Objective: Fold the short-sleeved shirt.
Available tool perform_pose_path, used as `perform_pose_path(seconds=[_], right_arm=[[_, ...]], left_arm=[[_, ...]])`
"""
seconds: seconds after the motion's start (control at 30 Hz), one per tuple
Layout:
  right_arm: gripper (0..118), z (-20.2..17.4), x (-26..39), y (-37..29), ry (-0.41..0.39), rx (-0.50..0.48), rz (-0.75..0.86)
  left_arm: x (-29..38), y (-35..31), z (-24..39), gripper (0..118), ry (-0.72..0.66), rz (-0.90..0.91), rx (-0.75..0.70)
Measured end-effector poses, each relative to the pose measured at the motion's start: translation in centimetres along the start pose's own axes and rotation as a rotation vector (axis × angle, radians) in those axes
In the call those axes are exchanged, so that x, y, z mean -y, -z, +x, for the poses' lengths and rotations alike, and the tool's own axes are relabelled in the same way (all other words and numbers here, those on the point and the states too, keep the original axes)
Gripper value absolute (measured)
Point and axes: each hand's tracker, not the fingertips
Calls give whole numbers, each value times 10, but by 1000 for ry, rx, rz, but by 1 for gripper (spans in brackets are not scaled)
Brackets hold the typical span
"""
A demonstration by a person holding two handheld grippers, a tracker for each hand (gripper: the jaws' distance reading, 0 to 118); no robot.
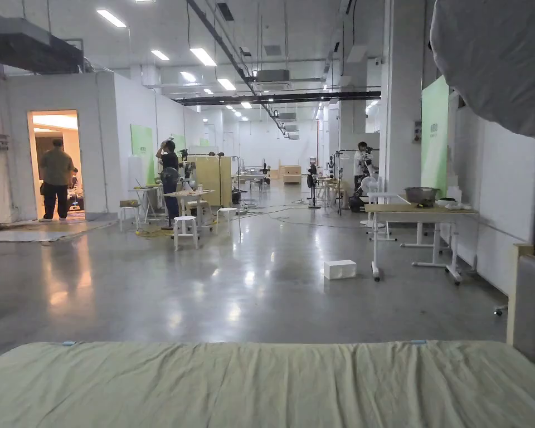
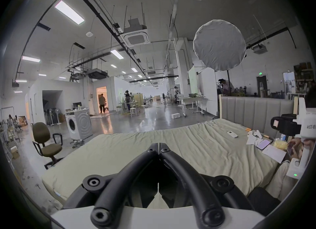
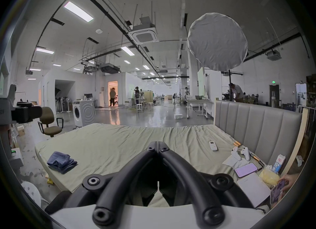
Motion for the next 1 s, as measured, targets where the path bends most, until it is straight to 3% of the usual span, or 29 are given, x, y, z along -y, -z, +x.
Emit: perform_pose_path(seconds=[0.2, 0.33, 0.4, 0.47, 0.53, 0.6, 0.7, 0.73, 0.77, 0.83, 0.87, 1.0], right_arm=[[0, -10, -7, 1, -48, 5, -1], [0, -7, -9, 2, -18, 1, -11], [10, -5, -9, 5, 23, -22, -29], [44, -5, -10, 4, 28, -22, -39], [59, -7, -13, 2, -14, -20, -10], [71, -8, -14, 2, -13, -8, -8], [114, -7, -14, 5, 13, 16, -27], [118, -7, -13, 4, 23, 17, -34], [118, -6, -13, 3, 17, 14, -25], [118, -3, -14, -2, 11, 7, 5], [118, 0, -12, -1, 50, -3, -26], [118, -1, -10, 1, 37, 12, -21]], left_arm=[[-5, 7, 4, 0, -16, 39, 33], [-6, 10, 6, 0, -71, 74, 22], [-8, 14, 7, 4, -117, 61, 32], [-4, 16, 9, 31, -120, 70, 59], [-4, 17, 12, 62, -104, 53, 78], [2, 18, 15, 77, -92, 48, 88], [4, 17, 17, 97, -91, 41, 92], [5, 17, 17, 112, -88, 42, 90], [5, 16, 16, 118, -81, 47, 90], [7, 11, 14, 118, -72, 101, 114], [7, 10, 12, 118, -74, 105, 114], [3, 8, 12, 118, -64, 104, 107]])
